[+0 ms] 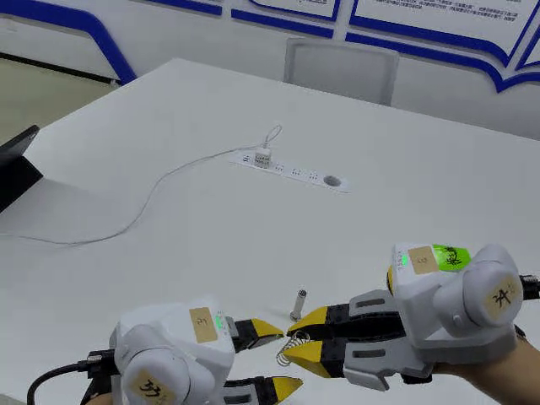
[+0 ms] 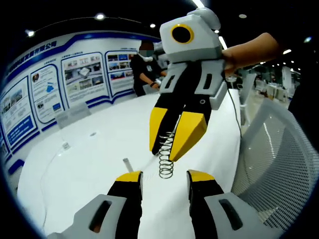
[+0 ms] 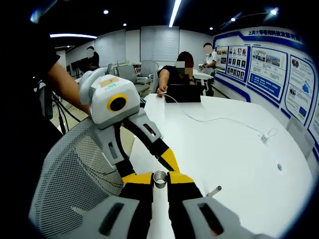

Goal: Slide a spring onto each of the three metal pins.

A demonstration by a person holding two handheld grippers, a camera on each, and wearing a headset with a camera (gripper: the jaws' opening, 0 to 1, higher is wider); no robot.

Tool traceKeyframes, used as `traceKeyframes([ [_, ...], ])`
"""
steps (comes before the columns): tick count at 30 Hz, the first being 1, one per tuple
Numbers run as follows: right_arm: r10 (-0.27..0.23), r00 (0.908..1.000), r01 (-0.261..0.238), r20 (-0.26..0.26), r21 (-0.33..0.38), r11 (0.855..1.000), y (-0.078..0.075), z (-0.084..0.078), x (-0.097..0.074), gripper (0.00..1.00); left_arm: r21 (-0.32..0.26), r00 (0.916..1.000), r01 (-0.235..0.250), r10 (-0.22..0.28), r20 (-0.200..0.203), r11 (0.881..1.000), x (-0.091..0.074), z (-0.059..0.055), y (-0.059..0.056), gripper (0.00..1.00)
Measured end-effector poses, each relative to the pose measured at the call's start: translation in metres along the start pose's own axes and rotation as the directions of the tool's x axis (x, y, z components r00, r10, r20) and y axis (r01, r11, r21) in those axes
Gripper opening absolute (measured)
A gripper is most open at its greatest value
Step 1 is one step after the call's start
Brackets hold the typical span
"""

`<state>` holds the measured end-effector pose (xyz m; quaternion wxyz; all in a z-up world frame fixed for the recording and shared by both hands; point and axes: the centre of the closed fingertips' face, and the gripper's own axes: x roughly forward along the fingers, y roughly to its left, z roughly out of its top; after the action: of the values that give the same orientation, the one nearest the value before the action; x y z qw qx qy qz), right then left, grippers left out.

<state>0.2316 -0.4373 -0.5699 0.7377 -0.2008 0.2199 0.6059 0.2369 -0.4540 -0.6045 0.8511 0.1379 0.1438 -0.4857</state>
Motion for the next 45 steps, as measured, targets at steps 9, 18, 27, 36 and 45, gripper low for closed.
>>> traceKeyframes([
  [9, -0.068, 0.9977, 0.068, -0.003, -0.006, 0.998, -0.033, 0.007, -0.01, 0.11, -0.104, 0.997, -0.077, 0.076, -0.018, 0.992, 0.0, -0.01, 0.018, 0.66],
  [18, -0.143, 0.9885, 0.143, -0.05, -0.002, 0.99, -0.065, -0.001, -0.016, 0.11, -0.187, 0.993, -0.116, 0.118, -0.001, 0.975, -0.001, -0.01, 0.026, 0.84],
  [27, -0.219, 0.9733, 0.224, -0.068, 0.08, 0.971, -0.097, -0.009, -0.013, 0.11, -0.216, 0.9949, -0.099, 0.101, 0.0, 0.971, 0.002, -0.012, 0.021, 0.99],
  [36, -0.247, 0.9611, 0.266, -0.123, 0.165, 0.95, -0.121, -0.023, 0.003, 0.11, -0.241, 0.993, -0.118, 0.115, -0.025, 0.963, 0.001, -0.018, 0.025, 1.0],
  [45, -0.22, 0.9622, 0.25, -0.16, 0.202, 0.947, -0.123, -0.034, 0.02, 0.11, -0.249, 0.9921, -0.125, 0.118, -0.042, 0.96, 0.001, -0.022, 0.026, 1.0],
])
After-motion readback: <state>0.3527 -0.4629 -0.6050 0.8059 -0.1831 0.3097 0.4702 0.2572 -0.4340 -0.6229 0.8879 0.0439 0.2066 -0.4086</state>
